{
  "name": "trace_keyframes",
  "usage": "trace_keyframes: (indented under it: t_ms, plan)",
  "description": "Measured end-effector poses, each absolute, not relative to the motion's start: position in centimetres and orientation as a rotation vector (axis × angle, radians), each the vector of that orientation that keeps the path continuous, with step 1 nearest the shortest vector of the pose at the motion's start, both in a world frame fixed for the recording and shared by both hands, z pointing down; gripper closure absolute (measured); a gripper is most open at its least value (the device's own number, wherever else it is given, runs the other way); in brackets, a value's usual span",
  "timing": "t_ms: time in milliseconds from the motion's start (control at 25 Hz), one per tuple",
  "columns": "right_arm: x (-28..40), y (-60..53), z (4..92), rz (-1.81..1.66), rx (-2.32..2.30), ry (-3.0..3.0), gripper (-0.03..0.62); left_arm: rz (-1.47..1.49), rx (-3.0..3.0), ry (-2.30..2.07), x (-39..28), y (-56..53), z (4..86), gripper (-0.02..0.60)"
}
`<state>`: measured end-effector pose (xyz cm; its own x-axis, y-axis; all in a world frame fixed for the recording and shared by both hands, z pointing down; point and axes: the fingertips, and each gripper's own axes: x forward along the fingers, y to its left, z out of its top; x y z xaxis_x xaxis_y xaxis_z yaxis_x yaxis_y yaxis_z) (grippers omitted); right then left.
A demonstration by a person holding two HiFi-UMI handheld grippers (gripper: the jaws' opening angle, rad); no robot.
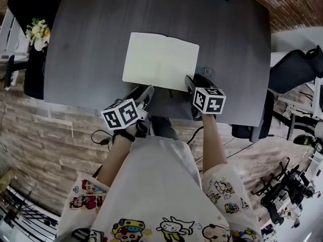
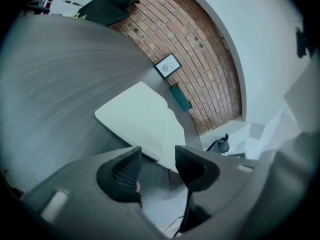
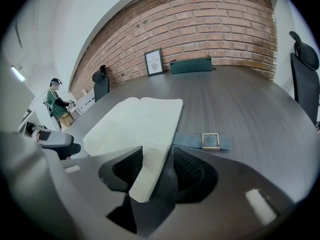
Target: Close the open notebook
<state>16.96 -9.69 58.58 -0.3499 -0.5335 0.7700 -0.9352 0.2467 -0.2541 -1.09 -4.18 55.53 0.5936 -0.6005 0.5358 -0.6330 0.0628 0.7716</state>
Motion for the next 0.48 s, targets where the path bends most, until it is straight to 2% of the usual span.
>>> trace_keyframes:
  t_ms: [280, 480]
  plan:
    - [16.6, -9.8, 58.8, 0.968, 1.339, -1.982, 0.387, -0.142, 1.356, -1.033, -0.6, -4.3, 57.0, 0.302]
    - [16.3, -9.9, 58.7, 0.976, 1.336, -1.977, 0.387, -0.294, 1.223, -0.995, -0.5, -4.8, 56.9, 0.273]
